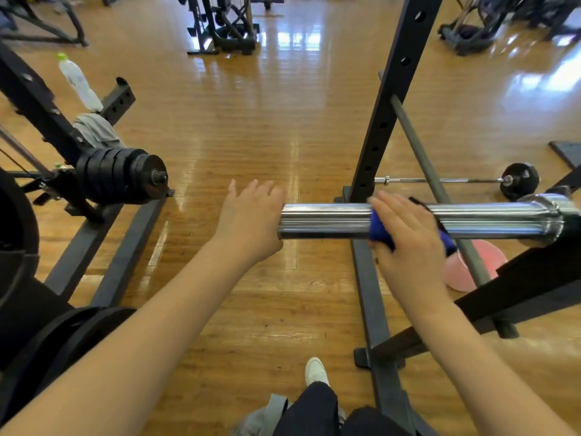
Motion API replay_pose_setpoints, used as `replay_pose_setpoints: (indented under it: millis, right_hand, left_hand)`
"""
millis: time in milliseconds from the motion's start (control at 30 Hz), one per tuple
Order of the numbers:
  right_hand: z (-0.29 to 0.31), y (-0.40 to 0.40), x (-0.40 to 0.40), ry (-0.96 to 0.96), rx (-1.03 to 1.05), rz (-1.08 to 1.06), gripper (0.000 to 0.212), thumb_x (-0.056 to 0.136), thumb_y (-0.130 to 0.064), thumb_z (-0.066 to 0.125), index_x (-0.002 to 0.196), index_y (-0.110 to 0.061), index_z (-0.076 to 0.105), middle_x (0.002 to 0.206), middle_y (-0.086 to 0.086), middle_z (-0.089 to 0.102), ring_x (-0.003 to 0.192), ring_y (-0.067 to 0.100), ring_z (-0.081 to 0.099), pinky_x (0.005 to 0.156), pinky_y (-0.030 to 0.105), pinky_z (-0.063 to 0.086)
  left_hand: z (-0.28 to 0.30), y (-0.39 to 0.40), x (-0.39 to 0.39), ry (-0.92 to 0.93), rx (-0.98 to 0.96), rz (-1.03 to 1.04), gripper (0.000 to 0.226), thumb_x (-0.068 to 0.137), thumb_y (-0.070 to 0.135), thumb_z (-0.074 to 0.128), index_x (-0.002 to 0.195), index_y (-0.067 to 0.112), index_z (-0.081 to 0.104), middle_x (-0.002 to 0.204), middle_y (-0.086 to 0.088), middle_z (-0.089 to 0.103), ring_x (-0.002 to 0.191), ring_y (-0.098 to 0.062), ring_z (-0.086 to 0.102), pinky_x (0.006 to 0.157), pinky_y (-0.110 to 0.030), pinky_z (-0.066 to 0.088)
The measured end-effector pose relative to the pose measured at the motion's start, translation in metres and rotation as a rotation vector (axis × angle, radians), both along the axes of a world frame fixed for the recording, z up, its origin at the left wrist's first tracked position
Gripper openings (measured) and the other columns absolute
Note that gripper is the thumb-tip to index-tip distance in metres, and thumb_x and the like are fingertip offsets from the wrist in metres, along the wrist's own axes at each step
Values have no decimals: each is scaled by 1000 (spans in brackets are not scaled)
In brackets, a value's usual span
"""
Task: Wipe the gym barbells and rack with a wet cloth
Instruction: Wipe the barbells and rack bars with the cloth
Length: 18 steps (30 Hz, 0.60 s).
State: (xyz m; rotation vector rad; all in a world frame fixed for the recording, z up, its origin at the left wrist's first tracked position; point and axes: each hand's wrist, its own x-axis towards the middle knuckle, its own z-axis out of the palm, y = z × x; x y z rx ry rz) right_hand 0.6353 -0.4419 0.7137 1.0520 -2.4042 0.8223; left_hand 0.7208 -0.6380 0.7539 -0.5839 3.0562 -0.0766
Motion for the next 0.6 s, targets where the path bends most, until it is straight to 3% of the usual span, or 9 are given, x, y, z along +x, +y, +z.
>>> replay_pose_setpoints:
  millis: [67, 100, 133, 200, 267, 367, 500, 533, 600]
  right_hand:
    - [2, -24, 11, 37, 38, 120, 63, 63, 6, 79, 123, -4, 60, 126, 12, 61, 121, 30, 53, 105, 42, 32]
    - [4, -33, 14, 40, 56, 166, 63, 63, 5, 79, 123, -4, 61, 125, 12, 61, 119, 29, 55, 104, 41, 33]
    - [6, -39, 14, 39, 74, 199, 63, 63, 4, 79, 123, -5, 61, 125, 10, 62, 118, 28, 56, 104, 39, 33]
    - [9, -35, 9, 41, 123, 232, 67, 64, -1, 81, 126, -7, 58, 126, 9, 61, 119, 27, 55, 104, 37, 32]
    - [10, -14, -4, 39, 162, 192, 70, 64, -7, 82, 129, -7, 56, 129, 9, 59, 121, 27, 53, 104, 38, 31]
    - [5, 30, -26, -11, 140, 34, 71, 67, -4, 80, 132, -8, 51, 133, 10, 55, 127, 27, 46, 108, 44, 30]
    - [0, 65, -43, -65, 75, -104, 72, 69, 6, 76, 134, -7, 49, 136, 11, 52, 131, 26, 39, 111, 48, 27]
    - [0, 65, -43, -77, 59, -109, 71, 69, 7, 76, 134, -7, 50, 135, 11, 52, 130, 26, 39, 112, 47, 26]
    - [1, 58, -38, -81, 32, -97, 70, 69, 8, 76, 132, -7, 51, 133, 10, 54, 129, 25, 41, 111, 44, 25]
  left_hand:
    - [0, 20, -5, -54, -112, 5, 89, 82, 37, 69, 147, 12, 14, 157, -9, 14, 145, -29, 11, 115, -52, 5]
    - [-3, 32, -7, -42, -143, -19, 93, 83, 39, 67, 148, 7, 10, 157, -12, 11, 145, -30, 9, 115, -51, 5]
    - [-7, 40, -9, 27, -150, -41, 92, 81, 38, 70, 146, 3, 16, 155, -15, 19, 144, -30, 16, 115, -49, 9]
    - [-16, 42, -13, 215, -151, -73, 81, 63, 24, 85, 129, -3, 47, 134, -19, 52, 127, -32, 48, 108, -46, 32]
    - [-24, 36, -14, 338, -152, -117, 73, 49, 11, 90, 114, -3, 61, 115, -20, 65, 109, -34, 62, 96, -47, 44]
    - [-29, 32, -15, 351, -148, -116, 74, 47, 4, 89, 116, -3, 61, 118, -19, 64, 112, -34, 60, 99, -45, 42]
    - [-21, 34, -19, 201, -97, -125, 59, 76, 11, 72, 129, 10, 48, 136, -6, 52, 129, -22, 45, 112, -33, 26]
    - [-17, 32, -21, 164, -80, -122, 48, 79, 15, 68, 123, 15, 49, 129, -1, 54, 121, -19, 48, 105, -30, 31]
    - [-7, 28, -27, 90, -46, -87, 33, 78, 21, 66, 107, 20, 50, 109, 3, 58, 95, -18, 52, 75, -29, 39]
